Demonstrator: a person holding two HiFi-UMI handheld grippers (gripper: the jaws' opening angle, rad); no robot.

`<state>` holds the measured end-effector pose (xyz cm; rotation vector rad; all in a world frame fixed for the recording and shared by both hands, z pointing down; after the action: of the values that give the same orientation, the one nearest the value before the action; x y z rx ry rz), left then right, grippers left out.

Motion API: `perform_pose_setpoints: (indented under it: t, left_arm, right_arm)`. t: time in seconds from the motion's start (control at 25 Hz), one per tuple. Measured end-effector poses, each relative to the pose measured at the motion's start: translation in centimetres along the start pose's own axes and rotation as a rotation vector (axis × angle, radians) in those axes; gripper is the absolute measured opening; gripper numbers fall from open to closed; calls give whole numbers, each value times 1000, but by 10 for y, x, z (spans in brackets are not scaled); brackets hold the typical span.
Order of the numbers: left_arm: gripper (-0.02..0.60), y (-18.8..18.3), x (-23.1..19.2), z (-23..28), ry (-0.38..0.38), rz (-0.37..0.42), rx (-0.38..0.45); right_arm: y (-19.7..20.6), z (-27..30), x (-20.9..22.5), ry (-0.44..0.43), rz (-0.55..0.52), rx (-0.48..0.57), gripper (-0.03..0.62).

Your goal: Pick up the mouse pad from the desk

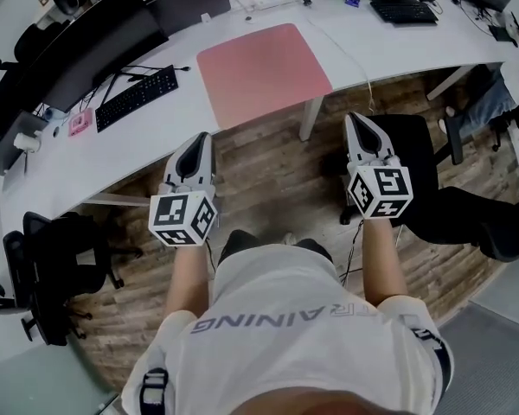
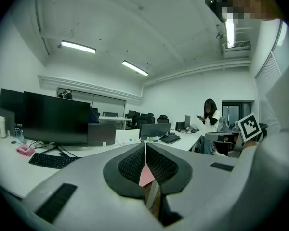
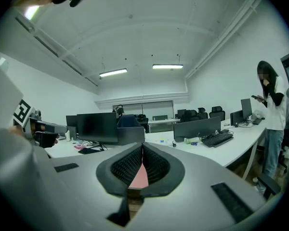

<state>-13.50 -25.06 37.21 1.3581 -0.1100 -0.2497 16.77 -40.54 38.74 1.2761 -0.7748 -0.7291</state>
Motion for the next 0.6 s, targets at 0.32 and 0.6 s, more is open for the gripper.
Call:
perform_pose_setpoints:
  t: [0.32, 0.6]
  left_arm:
    - [34, -5, -9, 72, 14, -4, -8]
    - [34, -19, -35, 154, 50, -27, -22]
  right_arm:
    - [-3, 51, 38, 18, -10, -13, 24]
    - [-26, 116, 69, 59, -41, -46, 25]
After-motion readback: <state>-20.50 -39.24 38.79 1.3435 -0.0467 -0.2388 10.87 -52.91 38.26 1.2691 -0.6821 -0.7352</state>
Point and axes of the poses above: the fingertips, and each gripper's own axes: z forward along the fingers, x to its right, y out of its underside, the point moved 9 cm from there along -z, backward along the fingers, and after that the axes turned 13 degrees about -y, right-handed, at the moved point
